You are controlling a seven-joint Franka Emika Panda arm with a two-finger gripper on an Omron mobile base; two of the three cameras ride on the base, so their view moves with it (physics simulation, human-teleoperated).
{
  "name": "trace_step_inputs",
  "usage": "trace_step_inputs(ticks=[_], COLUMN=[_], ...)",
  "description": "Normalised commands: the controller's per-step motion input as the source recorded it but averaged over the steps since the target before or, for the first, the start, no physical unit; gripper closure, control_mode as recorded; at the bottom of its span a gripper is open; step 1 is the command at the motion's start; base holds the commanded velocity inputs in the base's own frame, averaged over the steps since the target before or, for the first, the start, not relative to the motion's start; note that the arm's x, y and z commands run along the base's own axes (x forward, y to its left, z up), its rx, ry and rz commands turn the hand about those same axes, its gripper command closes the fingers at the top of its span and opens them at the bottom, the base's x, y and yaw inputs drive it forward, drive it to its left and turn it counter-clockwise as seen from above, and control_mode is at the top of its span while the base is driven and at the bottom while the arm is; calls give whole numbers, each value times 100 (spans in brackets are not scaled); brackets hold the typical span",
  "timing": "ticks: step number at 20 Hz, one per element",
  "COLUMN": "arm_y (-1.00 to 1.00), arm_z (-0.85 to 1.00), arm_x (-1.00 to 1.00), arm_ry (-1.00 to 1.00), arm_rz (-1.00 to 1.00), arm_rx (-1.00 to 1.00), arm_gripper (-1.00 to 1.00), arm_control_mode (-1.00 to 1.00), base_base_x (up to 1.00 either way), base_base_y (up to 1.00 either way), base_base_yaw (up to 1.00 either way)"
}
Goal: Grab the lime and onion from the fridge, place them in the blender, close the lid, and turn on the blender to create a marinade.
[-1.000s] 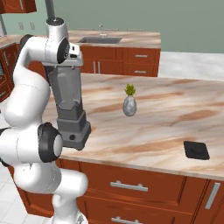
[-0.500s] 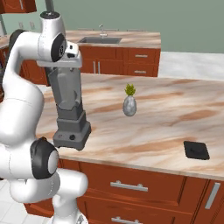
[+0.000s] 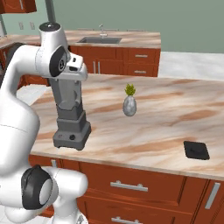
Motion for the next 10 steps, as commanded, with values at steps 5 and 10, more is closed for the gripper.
trace_step_inputs(ticks=[5, 10], arm_y=[0, 0], arm_z=[-3, -1], arm_x=[4, 4], arm_ry=[0, -2], arm_rz=[-1, 0], arm_rx=[0, 0], arm_gripper=[-100, -100], arm_control_mode=[-100, 100], base_base_x=[0, -5], base_base_y=[0, 0], base_base_yaw=[0, -2])
